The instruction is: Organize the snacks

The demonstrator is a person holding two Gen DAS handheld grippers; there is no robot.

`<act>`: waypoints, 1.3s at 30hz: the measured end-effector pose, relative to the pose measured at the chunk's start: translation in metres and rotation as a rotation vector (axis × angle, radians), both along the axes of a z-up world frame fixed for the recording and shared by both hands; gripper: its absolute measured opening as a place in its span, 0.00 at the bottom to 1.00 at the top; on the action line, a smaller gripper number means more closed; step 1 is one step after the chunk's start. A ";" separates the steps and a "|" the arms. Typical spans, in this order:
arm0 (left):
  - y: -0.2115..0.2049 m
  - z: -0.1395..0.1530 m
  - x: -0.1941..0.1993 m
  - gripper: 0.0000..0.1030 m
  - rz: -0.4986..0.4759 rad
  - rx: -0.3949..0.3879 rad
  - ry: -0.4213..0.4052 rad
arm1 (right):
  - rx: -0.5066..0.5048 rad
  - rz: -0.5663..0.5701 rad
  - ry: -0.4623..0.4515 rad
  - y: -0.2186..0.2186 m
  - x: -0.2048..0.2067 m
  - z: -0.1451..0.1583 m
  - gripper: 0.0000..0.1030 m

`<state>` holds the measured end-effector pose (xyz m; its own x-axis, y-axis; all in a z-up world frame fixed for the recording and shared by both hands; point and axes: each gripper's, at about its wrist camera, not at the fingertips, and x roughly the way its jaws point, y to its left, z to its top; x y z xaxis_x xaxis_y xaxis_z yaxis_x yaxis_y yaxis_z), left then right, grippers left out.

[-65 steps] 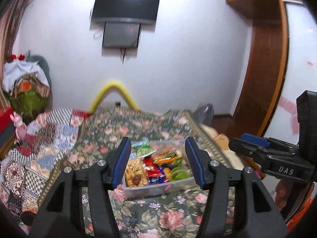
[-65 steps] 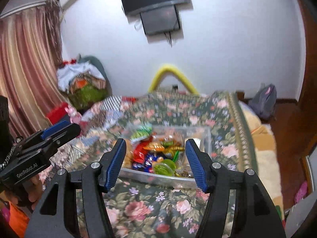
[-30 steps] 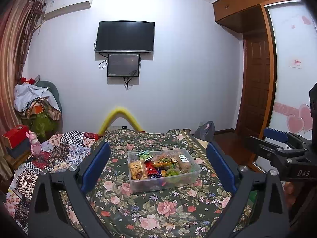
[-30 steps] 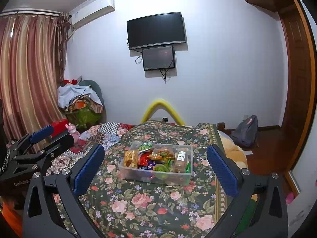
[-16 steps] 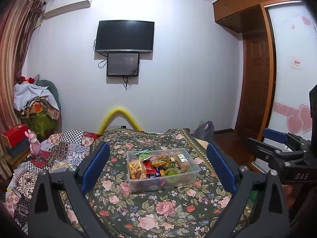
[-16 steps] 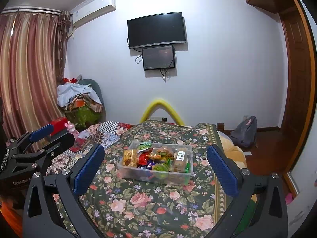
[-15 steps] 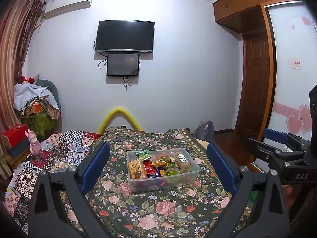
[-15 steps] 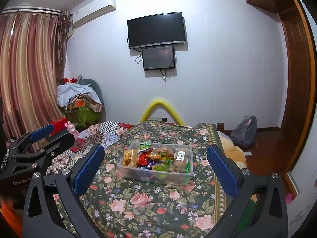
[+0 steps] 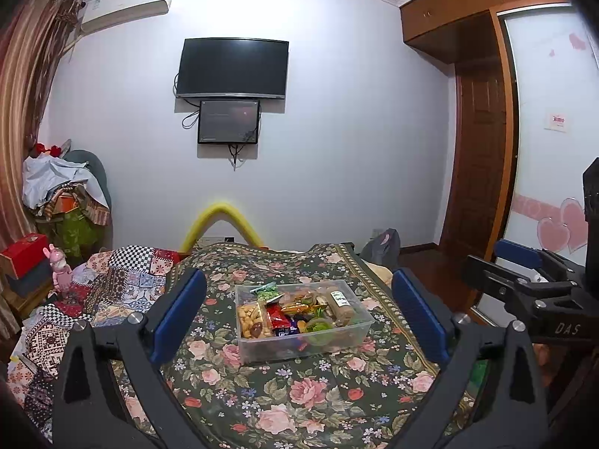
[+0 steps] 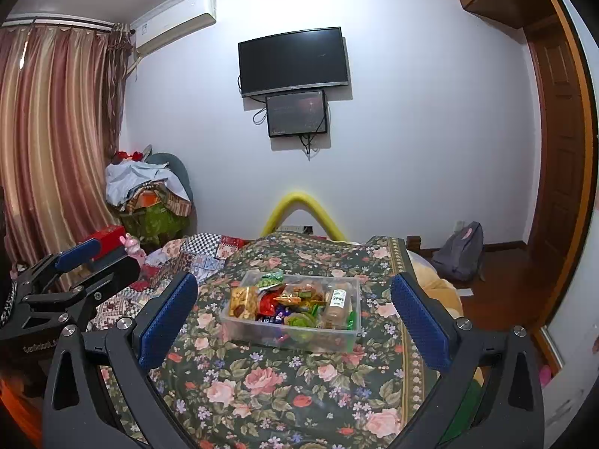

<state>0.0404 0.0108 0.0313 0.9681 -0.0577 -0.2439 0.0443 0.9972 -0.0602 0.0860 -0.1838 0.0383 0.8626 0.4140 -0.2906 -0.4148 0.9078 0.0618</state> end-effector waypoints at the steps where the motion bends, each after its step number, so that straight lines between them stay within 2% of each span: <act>1: -0.001 0.000 -0.001 0.98 -0.001 0.002 -0.002 | 0.001 -0.001 -0.001 0.000 0.000 0.000 1.00; 31: -0.004 0.002 -0.005 0.99 -0.018 -0.002 -0.005 | 0.005 -0.006 -0.013 0.000 -0.001 0.004 1.00; 39: -0.004 0.000 -0.003 0.99 -0.037 -0.011 0.015 | 0.003 -0.005 -0.009 0.000 0.000 0.003 1.00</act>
